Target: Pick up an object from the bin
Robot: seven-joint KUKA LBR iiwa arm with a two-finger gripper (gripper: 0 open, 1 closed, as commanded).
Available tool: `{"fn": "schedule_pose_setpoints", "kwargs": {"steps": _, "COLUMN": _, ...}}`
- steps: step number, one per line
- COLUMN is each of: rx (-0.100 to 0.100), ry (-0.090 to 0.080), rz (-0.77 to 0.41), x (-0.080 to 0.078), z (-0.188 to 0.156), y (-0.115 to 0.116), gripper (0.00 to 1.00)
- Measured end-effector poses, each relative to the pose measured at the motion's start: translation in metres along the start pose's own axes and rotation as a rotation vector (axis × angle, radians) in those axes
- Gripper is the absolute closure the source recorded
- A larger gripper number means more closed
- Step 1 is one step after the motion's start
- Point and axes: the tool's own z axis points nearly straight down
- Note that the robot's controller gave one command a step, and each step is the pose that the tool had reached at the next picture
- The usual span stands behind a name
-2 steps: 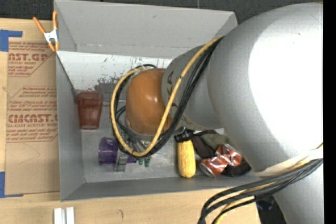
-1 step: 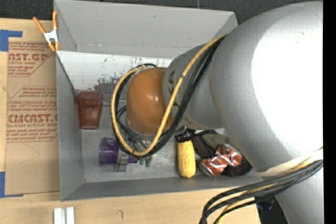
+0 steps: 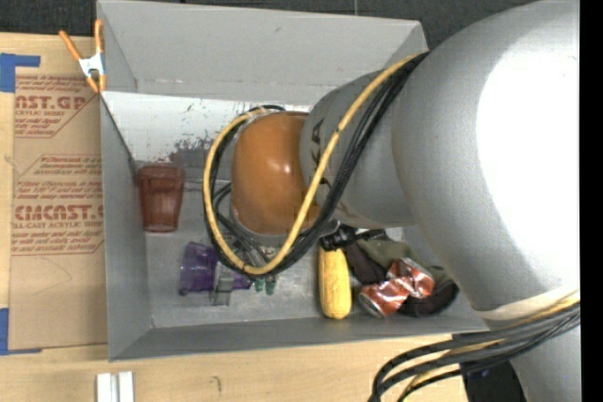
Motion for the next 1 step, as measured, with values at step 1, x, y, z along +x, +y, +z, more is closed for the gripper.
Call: {"fn": "schedule_pose_setpoints", "kwargs": {"steps": 1, "rx": -0.003, "ry": -0.007, "rz": 0.0, "x": -0.0016, "z": -0.0221, "y": 0.0007, "gripper": 1.0}}
